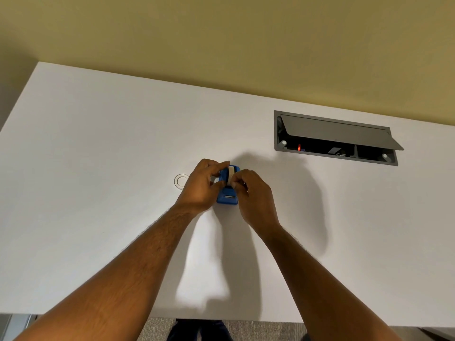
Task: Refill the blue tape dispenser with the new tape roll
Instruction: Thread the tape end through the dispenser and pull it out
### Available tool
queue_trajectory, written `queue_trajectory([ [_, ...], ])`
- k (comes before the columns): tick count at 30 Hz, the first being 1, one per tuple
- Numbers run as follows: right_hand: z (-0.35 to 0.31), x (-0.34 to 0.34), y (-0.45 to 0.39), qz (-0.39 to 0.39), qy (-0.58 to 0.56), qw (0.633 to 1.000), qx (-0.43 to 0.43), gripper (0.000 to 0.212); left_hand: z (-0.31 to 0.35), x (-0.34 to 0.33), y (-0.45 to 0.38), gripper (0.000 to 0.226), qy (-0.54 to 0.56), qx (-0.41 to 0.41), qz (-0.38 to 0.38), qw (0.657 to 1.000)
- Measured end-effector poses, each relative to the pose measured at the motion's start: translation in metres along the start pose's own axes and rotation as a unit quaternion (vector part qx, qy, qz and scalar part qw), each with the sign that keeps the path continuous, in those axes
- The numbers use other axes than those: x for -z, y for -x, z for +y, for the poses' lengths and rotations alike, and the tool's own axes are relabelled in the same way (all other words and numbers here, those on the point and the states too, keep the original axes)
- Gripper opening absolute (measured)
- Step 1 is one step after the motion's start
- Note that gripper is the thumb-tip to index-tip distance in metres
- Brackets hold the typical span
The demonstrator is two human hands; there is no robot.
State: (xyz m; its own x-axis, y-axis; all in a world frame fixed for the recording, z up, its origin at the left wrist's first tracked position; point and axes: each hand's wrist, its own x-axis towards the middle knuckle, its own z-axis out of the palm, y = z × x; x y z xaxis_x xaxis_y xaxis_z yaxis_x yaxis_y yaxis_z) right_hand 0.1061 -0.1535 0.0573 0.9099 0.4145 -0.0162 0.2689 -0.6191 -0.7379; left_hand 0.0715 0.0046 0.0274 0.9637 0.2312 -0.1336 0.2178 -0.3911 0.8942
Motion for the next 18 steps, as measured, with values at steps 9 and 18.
queue_trajectory([
  [9, -0.006, 0.002, 0.029, 0.028, -0.087, 0.995, -0.05, 0.022, 0.003, 0.002, 0.002, 0.05, -0.01, 0.011, 0.005, 1.0],
  [18, -0.017, -0.009, 0.057, 0.07, -0.264, 0.945, -0.18, 0.016, 0.006, 0.003, 0.003, 0.051, -0.002, 0.018, 0.002, 1.0],
])
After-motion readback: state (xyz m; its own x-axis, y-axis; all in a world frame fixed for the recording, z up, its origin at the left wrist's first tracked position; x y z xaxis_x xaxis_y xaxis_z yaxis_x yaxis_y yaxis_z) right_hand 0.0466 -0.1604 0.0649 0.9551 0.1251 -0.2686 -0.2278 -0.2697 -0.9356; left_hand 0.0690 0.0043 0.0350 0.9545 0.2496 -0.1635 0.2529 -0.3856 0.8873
